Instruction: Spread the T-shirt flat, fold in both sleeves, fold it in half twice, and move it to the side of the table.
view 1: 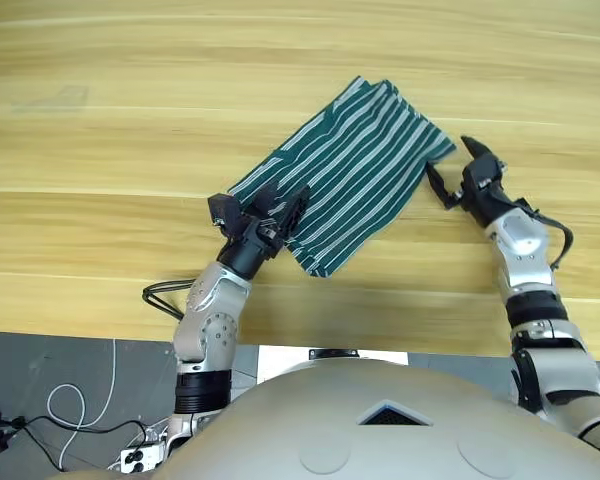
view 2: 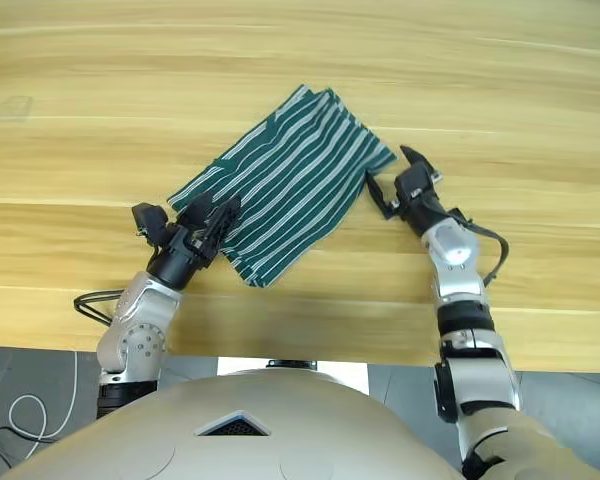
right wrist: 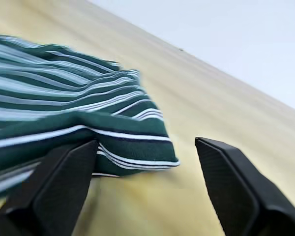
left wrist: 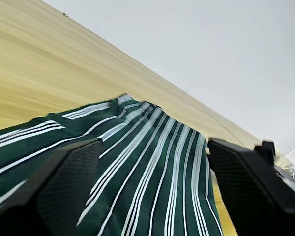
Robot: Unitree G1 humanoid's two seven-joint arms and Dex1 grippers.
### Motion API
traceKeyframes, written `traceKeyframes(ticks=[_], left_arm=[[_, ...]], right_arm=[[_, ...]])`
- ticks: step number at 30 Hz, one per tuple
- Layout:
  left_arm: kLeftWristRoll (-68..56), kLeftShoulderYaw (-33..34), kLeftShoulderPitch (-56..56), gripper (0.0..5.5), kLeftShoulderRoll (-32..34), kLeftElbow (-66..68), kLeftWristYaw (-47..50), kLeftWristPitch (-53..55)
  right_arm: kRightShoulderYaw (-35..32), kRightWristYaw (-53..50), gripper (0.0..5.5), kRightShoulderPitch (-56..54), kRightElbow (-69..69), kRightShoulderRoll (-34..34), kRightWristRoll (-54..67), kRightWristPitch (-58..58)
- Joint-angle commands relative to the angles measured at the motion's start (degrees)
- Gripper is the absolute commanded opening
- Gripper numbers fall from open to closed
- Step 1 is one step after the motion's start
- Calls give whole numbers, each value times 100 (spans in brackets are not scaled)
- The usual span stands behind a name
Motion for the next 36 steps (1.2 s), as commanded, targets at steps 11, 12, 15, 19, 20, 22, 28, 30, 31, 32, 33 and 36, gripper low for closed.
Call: traceKeyframes(ticks=[11, 12, 15, 19, 20, 22, 28, 30, 31, 32, 33, 36], left_arm=[[521, -50, -1043, 397, 125, 843, -109, -240], [625, -12, -1283, 397, 157, 1041, -26, -238], [1060, 172, -2289, 397, 295, 2051, 245, -462], [1607, 363, -3487, 397, 516, 3525, 644, -721], [1791, 362, -3780, 397, 578, 3997, 765, -783], [2029, 369, -4172, 397, 630, 4719, 978, -719], [2184, 322, -3865, 397, 393, 5159, 984, -460], [2152, 236, -3363, 397, 280, 4762, 917, -305], [2114, 191, -3098, 397, 242, 4467, 870, -201], [2053, 139, -2800, 397, 216, 4059, 820, -54], [1994, 75, -2444, 397, 209, 3553, 789, 107], [1870, -182, -1277, 397, 285, 2071, 772, 567]], right_arm=[[-501, -1664, 363, -1832, 2546, 961, -129, -196], [-627, -1683, 363, -1603, 2410, 941, -18, -340], [-1059, -1648, 363, -801, 1810, 814, 402, -637], [-1217, -1550, 363, -83, 917, 919, 643, -572], [-1167, -1513, 363, 76, 657, 992, 647, -529], [-1076, -1459, 363, 329, 165, 1115, 654, -443], [-1025, -1409, 363, 709, -807, 1312, 764, -20], [-1024, -1395, 363, 733, -991, 1308, 768, 109], [-1021, -1403, 363, 735, -1043, 1292, 743, 155], [-1024, -1401, 363, 716, -1040, 1277, 729, 192], [-1023, -1407, 363, 692, -1023, 1263, 709, 230], [-1016, -1387, 363, 608, -951, 1259, 704, 315]])
